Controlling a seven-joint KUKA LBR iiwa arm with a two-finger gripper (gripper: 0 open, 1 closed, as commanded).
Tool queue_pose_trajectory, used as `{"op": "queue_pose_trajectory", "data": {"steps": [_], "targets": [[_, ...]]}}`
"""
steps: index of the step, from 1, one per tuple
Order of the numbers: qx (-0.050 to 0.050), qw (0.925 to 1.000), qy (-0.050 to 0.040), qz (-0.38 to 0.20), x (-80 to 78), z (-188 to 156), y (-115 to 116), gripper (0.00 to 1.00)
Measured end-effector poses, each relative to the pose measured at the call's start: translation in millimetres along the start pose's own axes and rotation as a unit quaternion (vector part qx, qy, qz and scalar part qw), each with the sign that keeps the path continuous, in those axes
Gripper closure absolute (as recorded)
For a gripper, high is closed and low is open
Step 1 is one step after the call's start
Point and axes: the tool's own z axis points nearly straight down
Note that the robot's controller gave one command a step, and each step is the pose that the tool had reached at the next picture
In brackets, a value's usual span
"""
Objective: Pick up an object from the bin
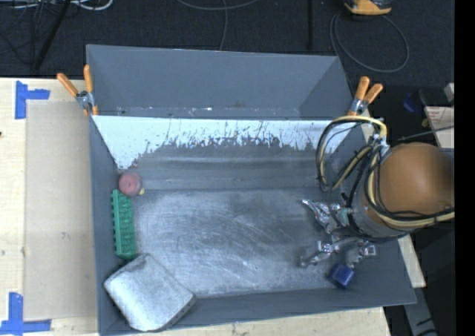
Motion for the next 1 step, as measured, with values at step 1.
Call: {"op": "queue_pose_trajectory", "data": {"steps": [1], "targets": [[-0.006,0.9930,0.0060,-0.118,-10.0,1.8,15.5,0.00]]}}
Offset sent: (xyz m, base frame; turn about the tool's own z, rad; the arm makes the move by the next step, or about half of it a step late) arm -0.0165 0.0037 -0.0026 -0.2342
